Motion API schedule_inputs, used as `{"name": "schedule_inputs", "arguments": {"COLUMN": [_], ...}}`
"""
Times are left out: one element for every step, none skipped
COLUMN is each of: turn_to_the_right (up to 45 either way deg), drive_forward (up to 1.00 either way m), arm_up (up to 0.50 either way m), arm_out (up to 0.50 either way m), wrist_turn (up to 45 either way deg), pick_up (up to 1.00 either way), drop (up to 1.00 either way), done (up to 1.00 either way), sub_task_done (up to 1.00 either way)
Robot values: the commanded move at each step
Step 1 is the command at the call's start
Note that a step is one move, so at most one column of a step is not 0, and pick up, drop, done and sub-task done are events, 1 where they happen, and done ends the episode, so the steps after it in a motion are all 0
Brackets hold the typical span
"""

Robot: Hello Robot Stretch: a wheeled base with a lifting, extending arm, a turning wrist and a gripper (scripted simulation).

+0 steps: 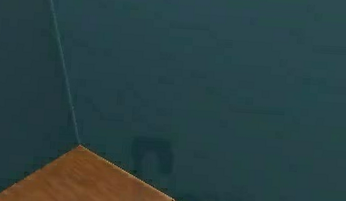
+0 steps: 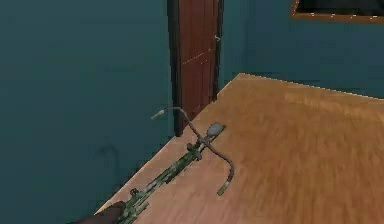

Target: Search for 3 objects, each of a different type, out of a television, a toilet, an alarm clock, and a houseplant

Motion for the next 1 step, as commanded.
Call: {"name": "schedule_inputs", "arguments": {"turn_to_the_right": [-45.0], "drive_forward": [0.0], "arm_up": [0.0], "arm_out": [0.0], "wrist_turn": [0.0], "pick_up": [0.0], "drop": [0.0], "done": [0.0], "sub_task_done": [0.0]}}
